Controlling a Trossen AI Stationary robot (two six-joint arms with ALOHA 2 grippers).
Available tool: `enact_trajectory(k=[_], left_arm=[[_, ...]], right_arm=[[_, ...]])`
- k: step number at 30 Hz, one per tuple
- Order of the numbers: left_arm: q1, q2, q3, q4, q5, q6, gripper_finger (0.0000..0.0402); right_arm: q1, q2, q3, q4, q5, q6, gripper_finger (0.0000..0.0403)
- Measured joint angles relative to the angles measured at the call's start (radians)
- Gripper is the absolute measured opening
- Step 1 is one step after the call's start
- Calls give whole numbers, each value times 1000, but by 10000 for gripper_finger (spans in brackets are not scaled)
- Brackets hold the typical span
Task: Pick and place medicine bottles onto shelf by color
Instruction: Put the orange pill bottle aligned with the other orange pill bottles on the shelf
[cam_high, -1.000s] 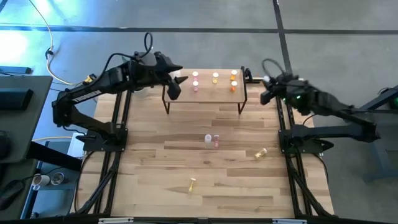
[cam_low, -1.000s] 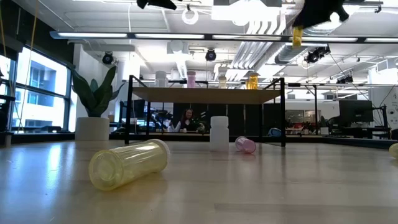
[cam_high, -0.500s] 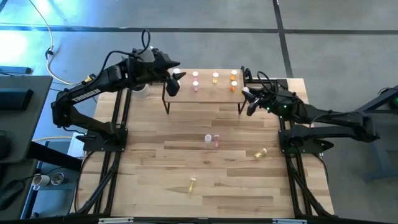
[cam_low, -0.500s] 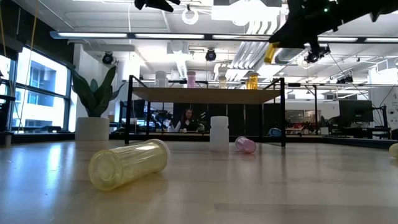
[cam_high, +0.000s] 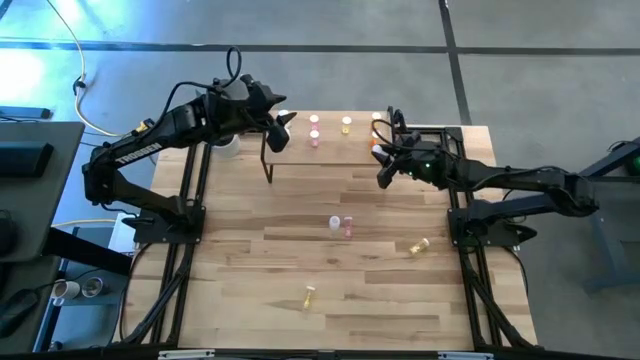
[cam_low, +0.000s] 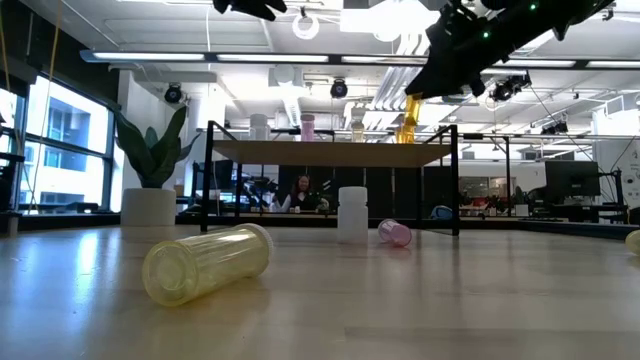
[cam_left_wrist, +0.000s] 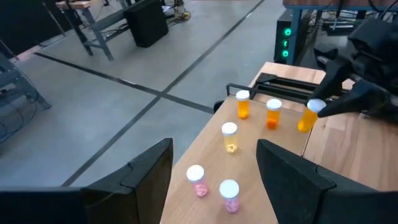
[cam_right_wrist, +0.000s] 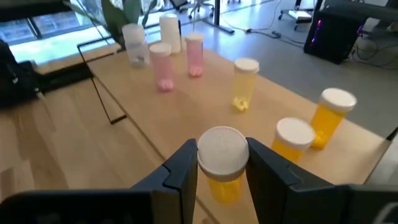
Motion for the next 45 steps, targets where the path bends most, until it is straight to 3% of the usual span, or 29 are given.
enact_trajectory(k=[13,45], left_arm=[[0,0,0,0,-2,10,220],[0,1,0,1,-6,7,220]], right_arm=[[-28,18,0,-60,4,26,101],[-45,81,3,-23,8,125,101]])
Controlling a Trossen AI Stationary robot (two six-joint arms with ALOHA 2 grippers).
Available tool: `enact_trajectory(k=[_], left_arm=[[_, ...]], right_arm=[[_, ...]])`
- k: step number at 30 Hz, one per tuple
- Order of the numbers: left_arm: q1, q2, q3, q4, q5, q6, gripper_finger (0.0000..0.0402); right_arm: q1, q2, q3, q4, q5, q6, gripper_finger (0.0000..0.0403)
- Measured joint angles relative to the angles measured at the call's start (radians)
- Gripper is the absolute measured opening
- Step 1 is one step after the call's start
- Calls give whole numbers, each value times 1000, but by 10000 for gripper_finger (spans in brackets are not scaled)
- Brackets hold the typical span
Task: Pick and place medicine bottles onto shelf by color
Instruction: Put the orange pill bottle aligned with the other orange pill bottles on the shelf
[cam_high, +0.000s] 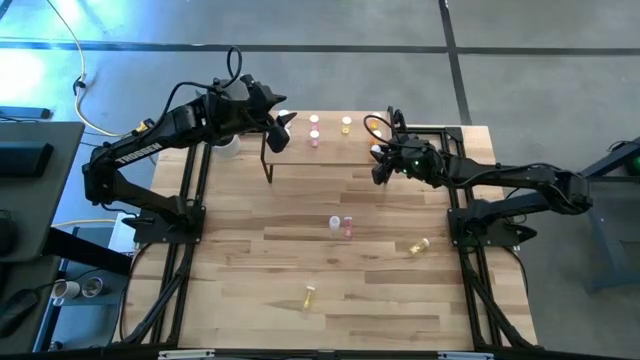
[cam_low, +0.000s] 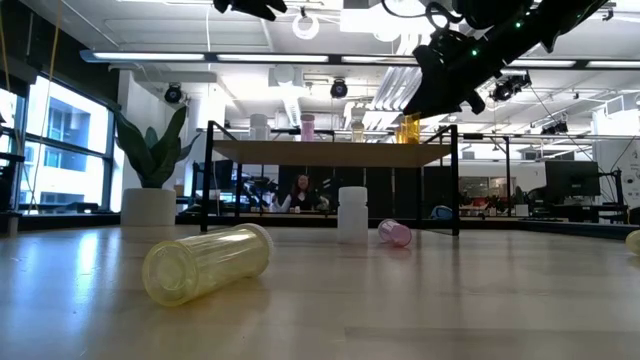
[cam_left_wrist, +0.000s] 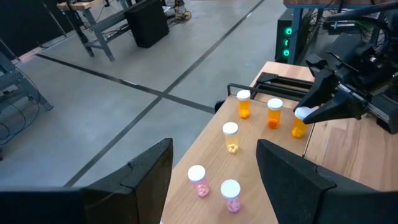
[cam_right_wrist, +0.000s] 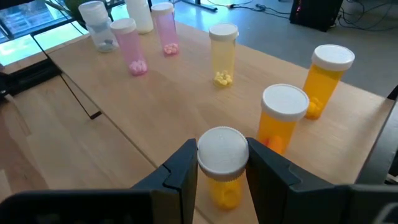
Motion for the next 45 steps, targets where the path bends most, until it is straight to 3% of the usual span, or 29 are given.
enact_trajectory(k=[16,45], left_arm=[[0,0,0,0,0,10,220],[0,0,0,-1,3,11,220]], right_arm=[[0,0,0,-4,4,7,129],[0,32,45,-73,27,33,132]])
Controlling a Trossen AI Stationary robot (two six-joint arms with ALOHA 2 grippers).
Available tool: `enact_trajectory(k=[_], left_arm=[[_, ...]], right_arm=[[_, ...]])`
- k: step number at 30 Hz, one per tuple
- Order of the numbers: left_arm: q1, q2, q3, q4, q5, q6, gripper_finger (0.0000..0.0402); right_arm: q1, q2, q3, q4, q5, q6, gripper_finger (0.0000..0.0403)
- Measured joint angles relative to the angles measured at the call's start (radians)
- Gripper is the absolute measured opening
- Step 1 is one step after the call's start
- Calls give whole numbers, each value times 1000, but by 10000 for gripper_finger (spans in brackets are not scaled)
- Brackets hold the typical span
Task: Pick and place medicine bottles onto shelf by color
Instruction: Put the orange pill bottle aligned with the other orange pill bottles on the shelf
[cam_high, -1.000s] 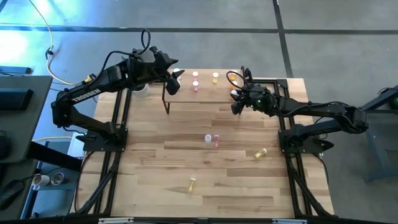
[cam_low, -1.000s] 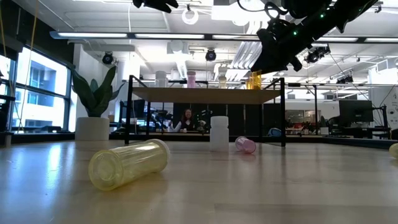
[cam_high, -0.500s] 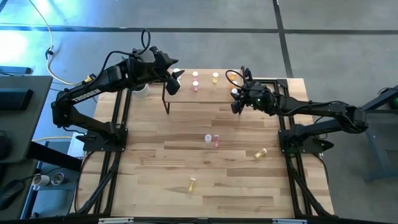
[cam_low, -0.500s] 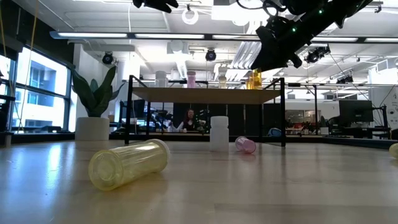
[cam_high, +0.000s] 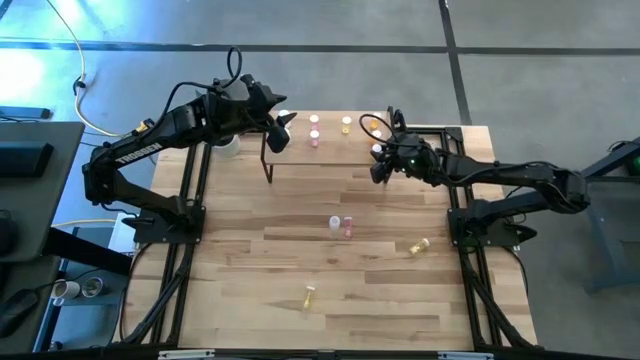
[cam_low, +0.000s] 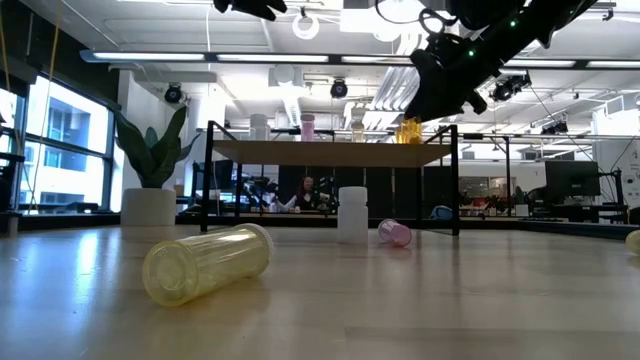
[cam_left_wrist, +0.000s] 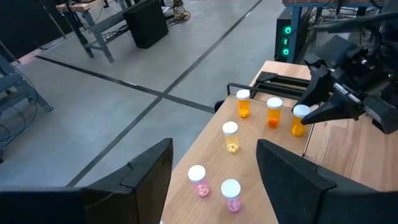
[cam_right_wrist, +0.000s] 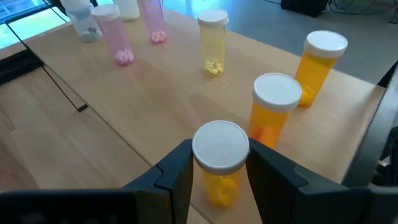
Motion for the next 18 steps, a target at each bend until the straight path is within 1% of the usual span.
enact_trajectory(k=[14,18], left_arm=[[0,0,0,0,0,0,220],[0,0,0,0,0,1,220]], right_arm=[[-1,8,0,-15,9,0,132],[-1,8,0,-15,2,3,145]])
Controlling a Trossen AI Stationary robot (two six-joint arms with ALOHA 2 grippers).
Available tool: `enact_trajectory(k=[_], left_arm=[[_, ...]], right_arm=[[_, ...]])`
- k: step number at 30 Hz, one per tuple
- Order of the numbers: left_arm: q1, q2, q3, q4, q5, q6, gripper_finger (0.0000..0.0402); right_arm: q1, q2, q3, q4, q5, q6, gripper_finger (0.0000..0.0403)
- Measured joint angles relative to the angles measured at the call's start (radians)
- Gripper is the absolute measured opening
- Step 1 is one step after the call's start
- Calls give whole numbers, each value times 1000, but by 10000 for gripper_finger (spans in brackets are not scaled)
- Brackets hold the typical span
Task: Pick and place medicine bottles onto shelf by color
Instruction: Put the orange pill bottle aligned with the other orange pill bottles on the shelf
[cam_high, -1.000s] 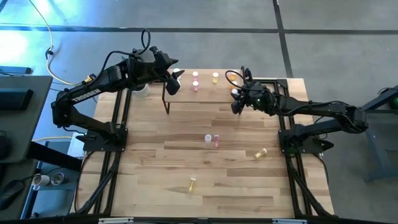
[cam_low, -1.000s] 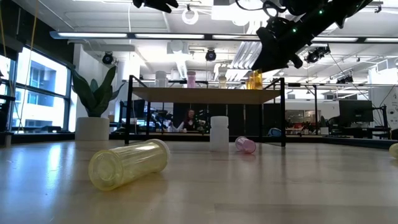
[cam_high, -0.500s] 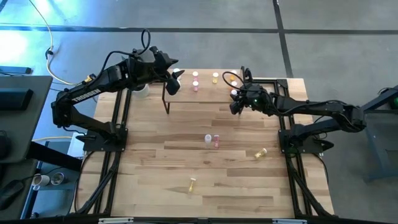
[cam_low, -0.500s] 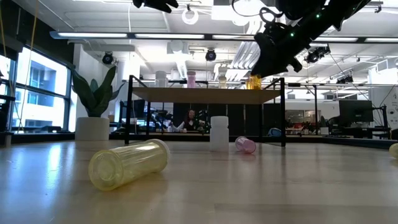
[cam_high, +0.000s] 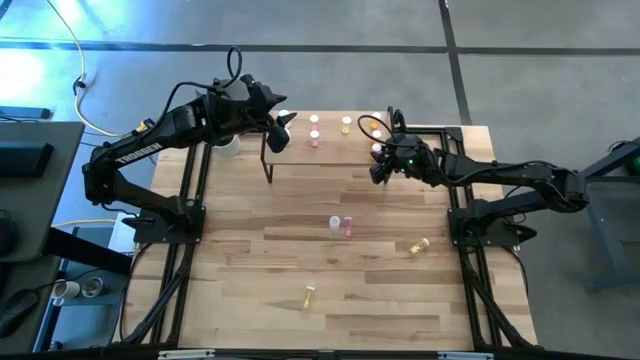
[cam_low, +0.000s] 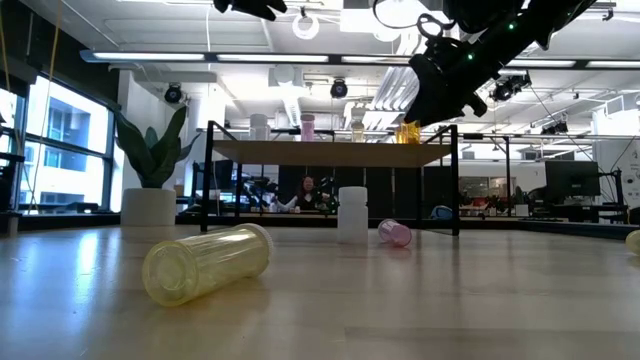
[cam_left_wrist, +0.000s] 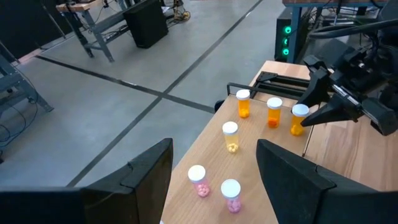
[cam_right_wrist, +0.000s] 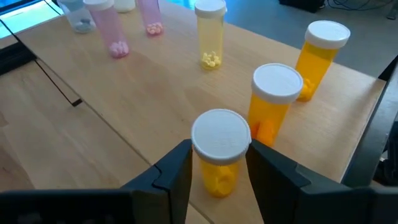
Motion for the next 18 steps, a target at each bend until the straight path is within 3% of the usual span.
enact_trajectory(k=[7,18], left_arm=[[0,0,0,0,0,33,220],[0,0,0,0,-1,33,220]], right_arm=[[0,-2,0,0,-2,2,178],[1,-2,0,-10,-42,52,184]])
